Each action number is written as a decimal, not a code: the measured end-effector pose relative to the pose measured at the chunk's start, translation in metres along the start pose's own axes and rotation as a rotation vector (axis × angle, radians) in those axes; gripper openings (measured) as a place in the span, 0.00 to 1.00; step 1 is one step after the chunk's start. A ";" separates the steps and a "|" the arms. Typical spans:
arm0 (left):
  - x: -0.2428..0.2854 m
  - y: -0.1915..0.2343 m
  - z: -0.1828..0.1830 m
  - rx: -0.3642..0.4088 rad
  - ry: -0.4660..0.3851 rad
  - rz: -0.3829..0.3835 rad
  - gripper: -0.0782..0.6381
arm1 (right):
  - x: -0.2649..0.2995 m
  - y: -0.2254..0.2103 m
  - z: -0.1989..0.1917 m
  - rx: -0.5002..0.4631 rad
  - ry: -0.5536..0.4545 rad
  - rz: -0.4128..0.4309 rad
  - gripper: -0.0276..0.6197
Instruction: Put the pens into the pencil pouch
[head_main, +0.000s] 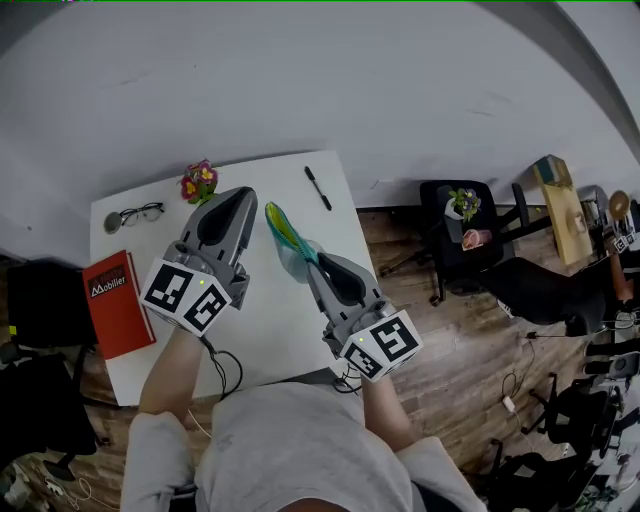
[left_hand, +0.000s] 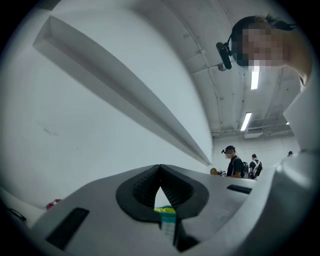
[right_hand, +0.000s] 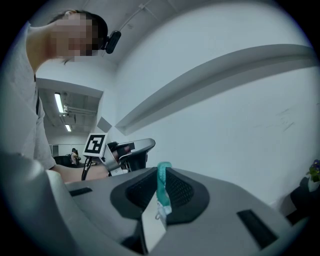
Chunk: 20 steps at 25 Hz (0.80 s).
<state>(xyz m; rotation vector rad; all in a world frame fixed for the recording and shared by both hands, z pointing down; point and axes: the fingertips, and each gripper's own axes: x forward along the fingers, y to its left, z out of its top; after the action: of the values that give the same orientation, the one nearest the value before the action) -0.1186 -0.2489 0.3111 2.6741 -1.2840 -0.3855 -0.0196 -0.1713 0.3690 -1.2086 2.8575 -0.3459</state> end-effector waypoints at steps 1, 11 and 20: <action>0.003 0.001 -0.009 -0.007 0.033 0.000 0.15 | -0.004 -0.003 -0.001 0.003 0.001 -0.016 0.14; 0.025 0.007 -0.080 -0.088 0.254 0.007 0.15 | -0.035 -0.029 -0.006 0.025 -0.019 -0.172 0.14; 0.037 0.009 -0.108 -0.134 0.347 -0.054 0.15 | -0.042 -0.049 -0.004 0.011 -0.034 -0.274 0.14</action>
<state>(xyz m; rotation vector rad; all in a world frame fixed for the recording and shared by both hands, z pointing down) -0.0717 -0.2807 0.4101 2.5234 -1.0459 -0.0084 0.0439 -0.1738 0.3800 -1.5905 2.6594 -0.3414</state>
